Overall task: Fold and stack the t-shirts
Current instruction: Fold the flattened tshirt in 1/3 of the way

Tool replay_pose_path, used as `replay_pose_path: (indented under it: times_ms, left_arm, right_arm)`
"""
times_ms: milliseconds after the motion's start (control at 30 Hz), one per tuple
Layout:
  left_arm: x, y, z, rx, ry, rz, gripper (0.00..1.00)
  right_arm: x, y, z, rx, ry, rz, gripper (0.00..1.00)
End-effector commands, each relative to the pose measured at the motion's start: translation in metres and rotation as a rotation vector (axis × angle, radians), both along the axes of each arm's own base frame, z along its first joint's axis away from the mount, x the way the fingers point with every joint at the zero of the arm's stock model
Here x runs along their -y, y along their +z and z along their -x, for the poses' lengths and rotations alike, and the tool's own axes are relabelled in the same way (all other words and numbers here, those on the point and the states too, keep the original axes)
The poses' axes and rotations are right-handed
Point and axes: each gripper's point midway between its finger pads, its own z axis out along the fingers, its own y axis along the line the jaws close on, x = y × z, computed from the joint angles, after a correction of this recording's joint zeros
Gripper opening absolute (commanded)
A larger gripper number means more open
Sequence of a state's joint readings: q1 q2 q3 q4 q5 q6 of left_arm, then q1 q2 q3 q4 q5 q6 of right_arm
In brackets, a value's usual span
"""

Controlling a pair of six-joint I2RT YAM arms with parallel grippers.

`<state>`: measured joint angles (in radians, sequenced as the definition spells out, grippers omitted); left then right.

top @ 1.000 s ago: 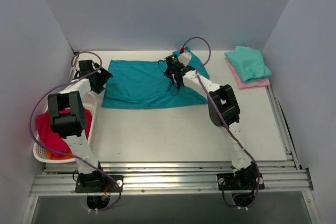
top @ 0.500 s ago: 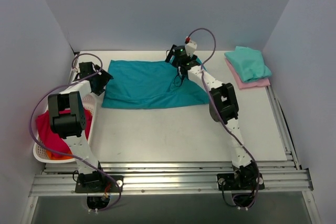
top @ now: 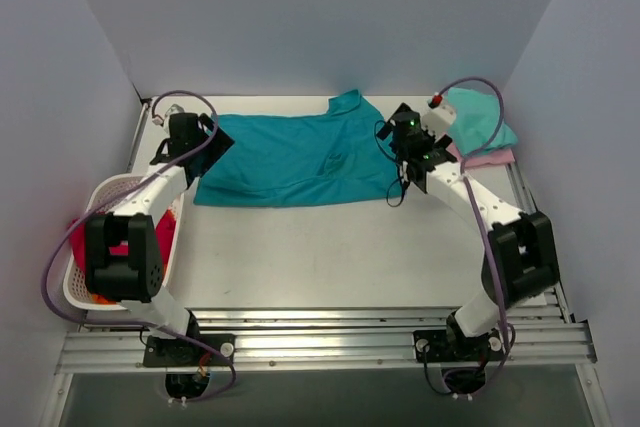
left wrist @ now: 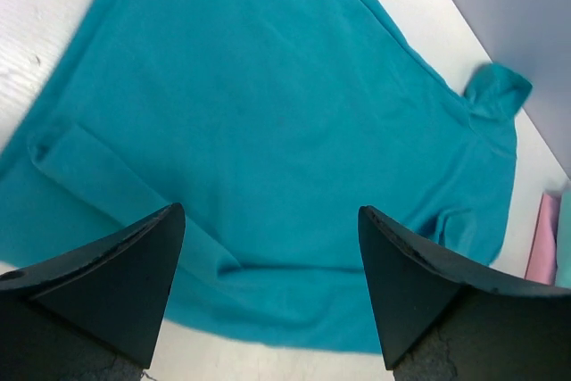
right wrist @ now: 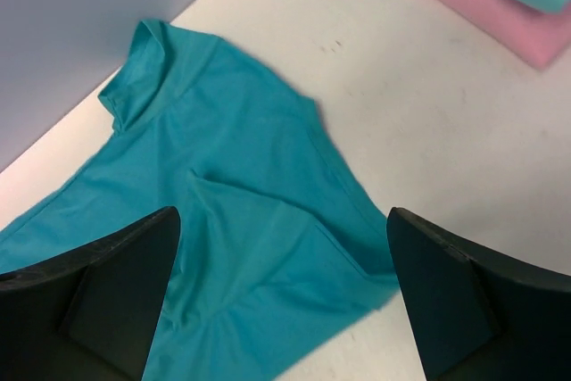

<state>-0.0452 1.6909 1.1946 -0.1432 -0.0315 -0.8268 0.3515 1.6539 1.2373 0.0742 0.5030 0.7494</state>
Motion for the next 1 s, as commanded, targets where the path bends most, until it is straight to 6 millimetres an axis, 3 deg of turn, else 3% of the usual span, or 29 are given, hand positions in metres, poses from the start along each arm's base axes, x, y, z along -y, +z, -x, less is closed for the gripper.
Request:
replay_pose_path:
  times_ms: [0, 33, 167, 233, 333, 433, 533, 800, 967]
  left_arm:
    - [0.005, 0.008, 0.026, 0.003, 0.027, -0.067, 0.88]
    - [0.007, 0.014, 0.032, 0.012, 0.028, -0.074, 0.88]
    - [0.011, 0.001, 0.058, -0.035, 0.042, -0.1, 0.88]
    - [0.011, -0.019, 0.074, -0.071, 0.045, -0.094, 0.88]
    - [0.014, -0.027, 0.083, -0.057, 0.051, -0.049, 0.89]
    - [0.017, -0.049, 0.092, -0.08, 0.048, -0.027, 0.88]
    - [0.018, -0.064, 0.095, -0.115, 0.044, -0.022, 0.87]
    - [0.012, -0.076, 0.093, -0.129, 0.075, -0.035, 0.86]
    - [-0.001, -0.089, 0.091, -0.147, 0.129, -0.025, 0.86]
  right_arm:
    - [0.02, -0.013, 0.042, 0.016, -0.089, -0.055, 0.96]
    - [0.024, -0.019, 0.049, 0.003, -0.097, -0.059, 0.96]
    - [0.024, -0.04, 0.079, -0.034, -0.082, -0.104, 0.96]
    - [0.019, -0.055, 0.092, -0.052, -0.05, -0.146, 0.96]
    - [0.012, -0.077, 0.106, -0.084, -0.014, -0.175, 0.96]
    - [0.008, -0.096, 0.111, -0.107, 0.007, -0.192, 0.96]
    - [0.005, -0.106, 0.109, -0.115, 0.013, -0.195, 0.95]
    - [-0.009, -0.139, 0.086, -0.155, 0.031, -0.201, 0.91]
    - [-0.02, -0.161, 0.073, -0.185, 0.053, -0.21, 0.76]
